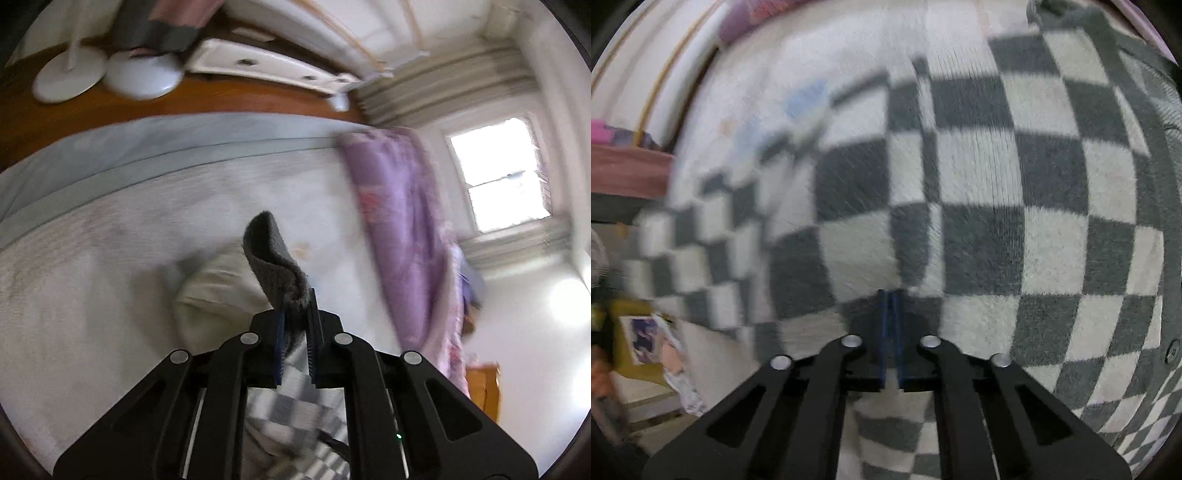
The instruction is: Fold large clothes
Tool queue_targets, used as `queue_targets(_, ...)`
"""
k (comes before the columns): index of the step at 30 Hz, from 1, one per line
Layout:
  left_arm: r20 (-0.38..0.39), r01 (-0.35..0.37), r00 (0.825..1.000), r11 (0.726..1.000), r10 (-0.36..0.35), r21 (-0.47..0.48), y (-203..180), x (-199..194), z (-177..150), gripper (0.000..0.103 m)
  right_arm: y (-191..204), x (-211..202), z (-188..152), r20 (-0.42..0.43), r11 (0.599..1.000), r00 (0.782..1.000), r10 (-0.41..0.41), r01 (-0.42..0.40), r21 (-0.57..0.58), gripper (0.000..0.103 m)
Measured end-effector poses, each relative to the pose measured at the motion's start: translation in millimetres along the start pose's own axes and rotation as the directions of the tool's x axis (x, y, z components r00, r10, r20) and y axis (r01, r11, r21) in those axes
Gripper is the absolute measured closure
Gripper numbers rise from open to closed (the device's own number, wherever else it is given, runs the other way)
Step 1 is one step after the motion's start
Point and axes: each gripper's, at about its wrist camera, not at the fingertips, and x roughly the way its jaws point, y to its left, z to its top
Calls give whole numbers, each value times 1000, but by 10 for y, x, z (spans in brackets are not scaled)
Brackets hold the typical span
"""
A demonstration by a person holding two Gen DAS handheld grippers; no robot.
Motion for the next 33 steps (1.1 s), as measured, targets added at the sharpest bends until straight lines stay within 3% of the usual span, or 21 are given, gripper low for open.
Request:
queue_targets(6, -42, 91, 995, 983, -85, 161, -796, -78, -342, 94, -42, 308, 102, -54, 1000, 998, -11, 11, -6, 103)
queue_targets(10, -75, 141, 989, 962, -127, 235, -1318, -38, -716, 94, -281, 66, 46, -24, 987, 987, 158, -157, 34, 103)
queue_targets(15, -156, 230, 970, 901, -184, 368, -2187, 135, -1479, 94, -966, -562, -179, 95, 973, 972, 215, -222, 66, 101)
queue_targets(21, -261, 310, 941, 855, -214, 416, -2923, 601, -2473, 94, -2216, -1194, -516, 192, 980, 974, 117, -145, 137, 101)
queue_targets(28, -375, 314, 918, 820, -133, 479, -3503, 1499, -3903, 94, -3914, -1843, -995, 284, 940, 958, -33, -66, 333, 101)
queue_targets(33, -458, 232, 888, 813, 47, 534, -3468, 2303, -4905, 94, -4812, -2139, -1313, 301, 904, 949, -99, -41, 425, 100)
